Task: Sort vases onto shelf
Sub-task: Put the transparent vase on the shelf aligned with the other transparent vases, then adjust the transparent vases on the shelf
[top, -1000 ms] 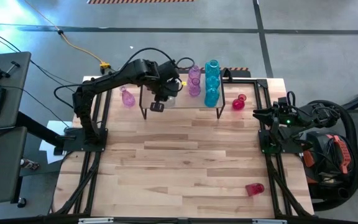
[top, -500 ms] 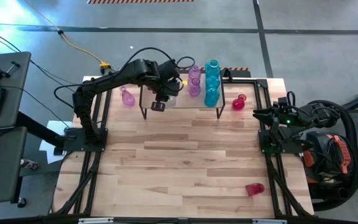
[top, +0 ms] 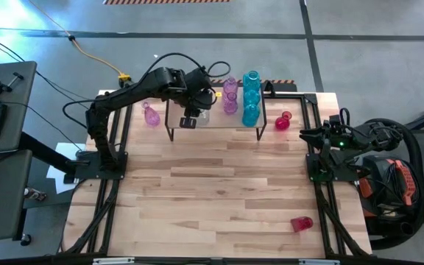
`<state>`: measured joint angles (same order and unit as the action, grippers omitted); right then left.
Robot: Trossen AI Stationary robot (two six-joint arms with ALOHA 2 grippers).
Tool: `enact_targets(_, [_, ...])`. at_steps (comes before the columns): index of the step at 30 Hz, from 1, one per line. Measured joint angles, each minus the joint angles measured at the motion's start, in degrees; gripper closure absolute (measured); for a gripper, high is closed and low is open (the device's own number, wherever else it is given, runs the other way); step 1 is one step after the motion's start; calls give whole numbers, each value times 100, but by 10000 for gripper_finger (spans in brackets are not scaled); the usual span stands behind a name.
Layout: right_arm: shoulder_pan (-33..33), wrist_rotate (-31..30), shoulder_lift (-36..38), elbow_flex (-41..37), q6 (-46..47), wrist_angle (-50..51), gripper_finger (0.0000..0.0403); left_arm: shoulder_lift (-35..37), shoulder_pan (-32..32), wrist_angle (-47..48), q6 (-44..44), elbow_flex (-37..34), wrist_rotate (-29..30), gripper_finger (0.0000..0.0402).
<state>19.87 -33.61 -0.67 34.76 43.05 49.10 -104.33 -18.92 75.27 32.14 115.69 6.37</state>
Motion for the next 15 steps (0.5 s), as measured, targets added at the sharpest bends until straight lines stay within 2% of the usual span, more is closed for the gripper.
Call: enact_targets(15, [0,-2,0,0,0,-1,267,98,-63,973,-613,50,154,287])
